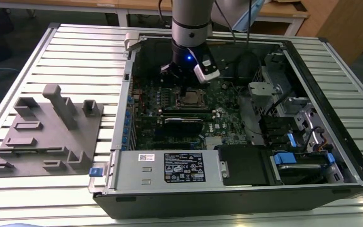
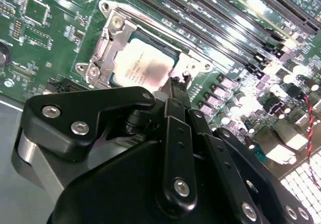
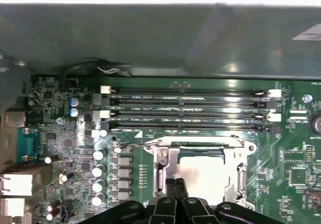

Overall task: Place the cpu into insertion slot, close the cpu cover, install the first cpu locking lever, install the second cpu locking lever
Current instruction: 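Close the cpu cover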

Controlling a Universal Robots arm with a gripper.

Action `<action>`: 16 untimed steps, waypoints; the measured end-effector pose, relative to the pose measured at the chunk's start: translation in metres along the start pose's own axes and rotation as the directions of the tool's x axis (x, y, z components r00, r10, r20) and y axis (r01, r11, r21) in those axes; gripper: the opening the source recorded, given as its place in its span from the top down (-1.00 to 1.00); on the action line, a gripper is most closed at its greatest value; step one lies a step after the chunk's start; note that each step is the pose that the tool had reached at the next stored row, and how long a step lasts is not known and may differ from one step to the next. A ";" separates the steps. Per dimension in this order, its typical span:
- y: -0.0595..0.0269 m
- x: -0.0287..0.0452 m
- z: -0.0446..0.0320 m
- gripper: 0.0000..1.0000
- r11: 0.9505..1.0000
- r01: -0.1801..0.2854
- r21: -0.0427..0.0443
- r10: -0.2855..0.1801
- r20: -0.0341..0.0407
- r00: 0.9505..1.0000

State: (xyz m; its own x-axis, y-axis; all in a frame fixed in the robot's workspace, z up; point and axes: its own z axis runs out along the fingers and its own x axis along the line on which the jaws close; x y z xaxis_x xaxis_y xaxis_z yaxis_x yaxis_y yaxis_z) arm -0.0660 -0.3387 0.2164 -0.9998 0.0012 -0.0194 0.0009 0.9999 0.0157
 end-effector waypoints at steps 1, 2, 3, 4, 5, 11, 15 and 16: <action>0.0000 -0.0018 0.0001 0.79 1.000 0.000 0.000 0.000 0.000 1.000; 0.0000 -0.0040 0.0002 0.79 1.000 0.000 0.000 0.000 0.000 1.000; 0.0000 -0.0063 0.0003 0.79 1.000 0.000 0.000 0.000 0.000 1.000; 0.0000 -0.0087 0.0005 0.79 1.000 0.000 0.000 0.000 0.000 1.000; 0.0000 -0.0114 0.0006 0.79 1.000 0.000 0.000 0.000 0.000 1.000; -0.0001 -0.0253 0.0012 0.79 1.000 0.000 0.000 0.000 0.000 1.000; 0.0000 -0.0255 0.0010 0.79 1.000 0.000 0.000 0.000 0.000 1.000; 0.0000 -0.0255 0.0002 0.79 1.000 0.000 0.000 0.000 0.000 1.000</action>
State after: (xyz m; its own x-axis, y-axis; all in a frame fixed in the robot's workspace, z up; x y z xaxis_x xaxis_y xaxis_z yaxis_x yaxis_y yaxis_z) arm -0.0405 -0.3387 0.2167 -0.9998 0.0015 -0.0192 0.0012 0.9999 0.0155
